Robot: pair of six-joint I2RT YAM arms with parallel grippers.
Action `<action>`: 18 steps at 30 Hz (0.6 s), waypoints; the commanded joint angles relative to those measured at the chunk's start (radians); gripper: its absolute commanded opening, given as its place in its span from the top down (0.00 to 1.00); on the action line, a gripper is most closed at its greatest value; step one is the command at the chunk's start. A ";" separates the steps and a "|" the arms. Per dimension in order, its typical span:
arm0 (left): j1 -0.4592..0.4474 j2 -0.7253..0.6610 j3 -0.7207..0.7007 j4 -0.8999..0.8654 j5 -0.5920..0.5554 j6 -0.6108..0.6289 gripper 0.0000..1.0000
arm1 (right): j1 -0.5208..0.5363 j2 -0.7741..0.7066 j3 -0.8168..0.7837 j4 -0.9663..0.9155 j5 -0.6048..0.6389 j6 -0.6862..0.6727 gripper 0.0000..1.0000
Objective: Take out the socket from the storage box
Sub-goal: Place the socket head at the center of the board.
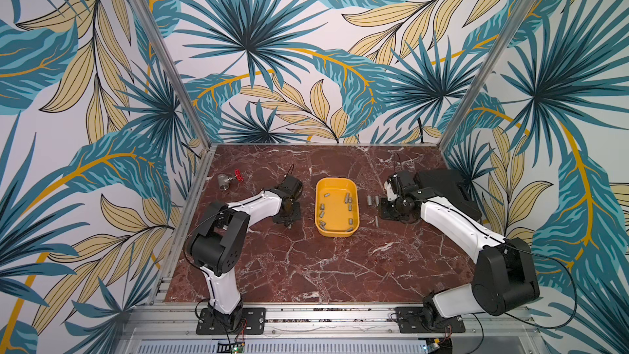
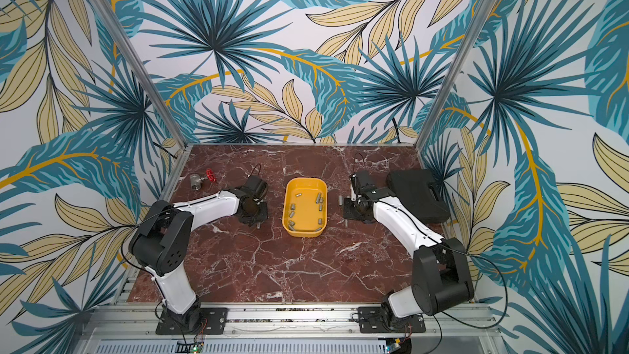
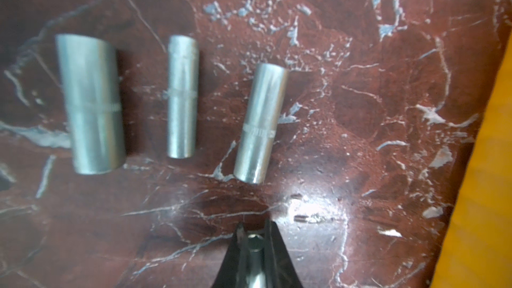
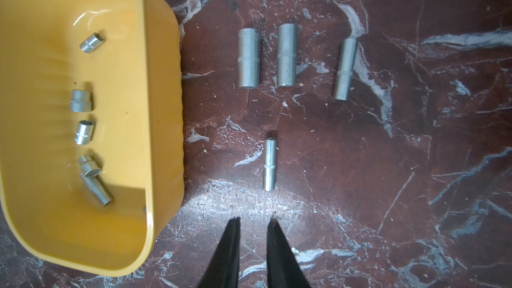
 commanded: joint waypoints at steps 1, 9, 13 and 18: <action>0.008 0.011 -0.001 -0.008 -0.029 0.015 0.85 | -0.003 -0.005 -0.015 -0.015 0.004 0.002 0.80; 0.009 0.003 -0.007 -0.016 -0.050 0.021 0.77 | -0.003 -0.005 -0.001 -0.019 0.000 -0.003 0.78; 0.008 -0.013 -0.009 -0.018 -0.055 0.023 0.73 | 0.006 -0.001 0.019 -0.021 -0.008 -0.006 0.76; 0.009 -0.039 -0.006 -0.019 -0.055 0.024 0.68 | 0.036 0.014 0.057 -0.023 -0.014 -0.001 0.72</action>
